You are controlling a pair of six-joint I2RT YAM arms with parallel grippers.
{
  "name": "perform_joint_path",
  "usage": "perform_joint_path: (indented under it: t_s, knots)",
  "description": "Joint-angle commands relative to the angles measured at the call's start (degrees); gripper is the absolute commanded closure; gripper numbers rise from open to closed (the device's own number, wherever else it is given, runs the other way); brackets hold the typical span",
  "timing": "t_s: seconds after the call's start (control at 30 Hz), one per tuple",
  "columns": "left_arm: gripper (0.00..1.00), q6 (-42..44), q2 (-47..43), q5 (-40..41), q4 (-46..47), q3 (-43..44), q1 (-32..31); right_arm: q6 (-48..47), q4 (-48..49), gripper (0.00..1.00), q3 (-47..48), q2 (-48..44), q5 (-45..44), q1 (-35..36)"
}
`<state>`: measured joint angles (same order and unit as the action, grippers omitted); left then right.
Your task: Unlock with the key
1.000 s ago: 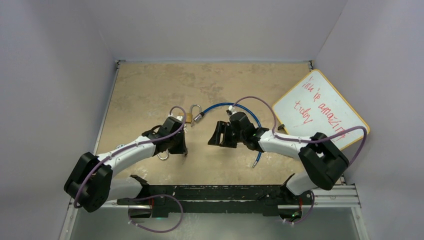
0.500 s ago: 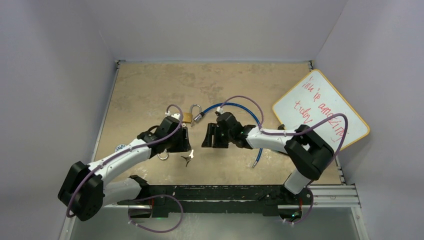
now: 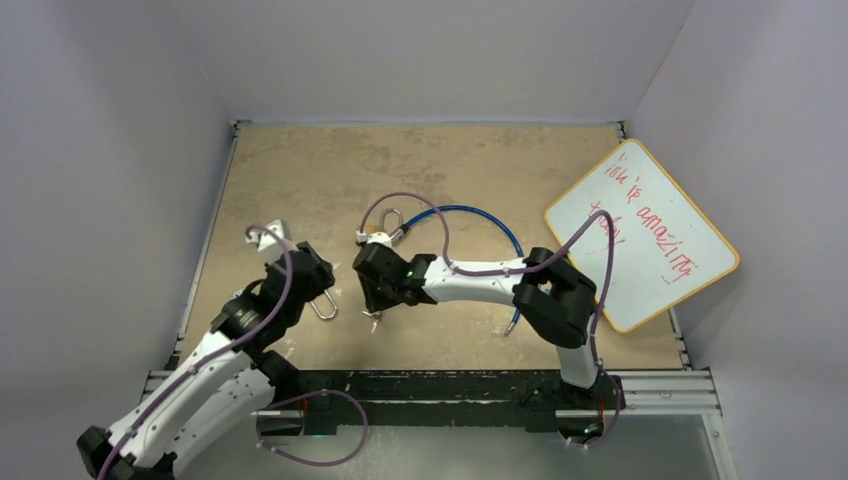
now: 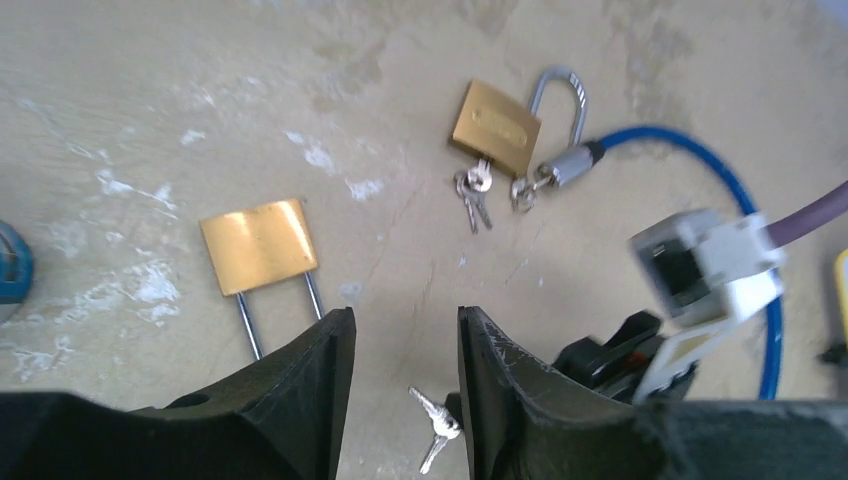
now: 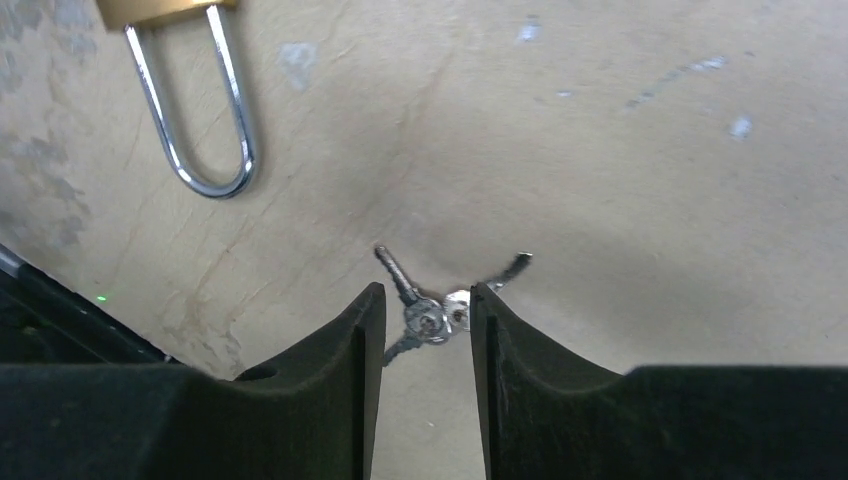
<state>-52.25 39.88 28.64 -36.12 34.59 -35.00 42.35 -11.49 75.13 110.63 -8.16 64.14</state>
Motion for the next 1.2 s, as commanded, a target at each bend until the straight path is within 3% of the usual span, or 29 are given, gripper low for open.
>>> perform_joint_path:
  t_s: [0.0, 0.2, 0.5, 0.87, 1.0, 1.17]
  knots:
    - [0.57, -3.4, -9.12, 11.53, -3.88, -0.31, -0.04, -12.31, -5.77, 0.62, 6.73, 2.26, -5.5, 2.87]
    - [0.57, -5.38, -8.1, 15.02, -9.84, 2.79, -0.04, -20.32, -13.07, 0.57, 12.72, 7.61, -2.98, 2.84]
    - [0.56, -7.42, -8.72, 13.75, -8.35, 1.34, 0.01, -30.43, -18.01, 0.56, 15.9, 9.9, 3.27, 2.9]
    - [0.56, -7.05, -9.46, 19.73, -12.04, 3.64, -0.04, -30.65, -22.32, 0.58, 20.13, 13.82, 8.04, 2.88]
    - [0.56, -7.68, -9.9, 19.42, -12.29, 3.58, -0.06, -29.5, -30.08, 0.59, 23.74, 17.4, 5.02, 2.84]
    - [0.56, -7.78, -9.82, 19.25, -12.37, 3.14, -0.04, -28.66, -32.45, 0.59, 23.9, 17.98, 3.62, 2.77]
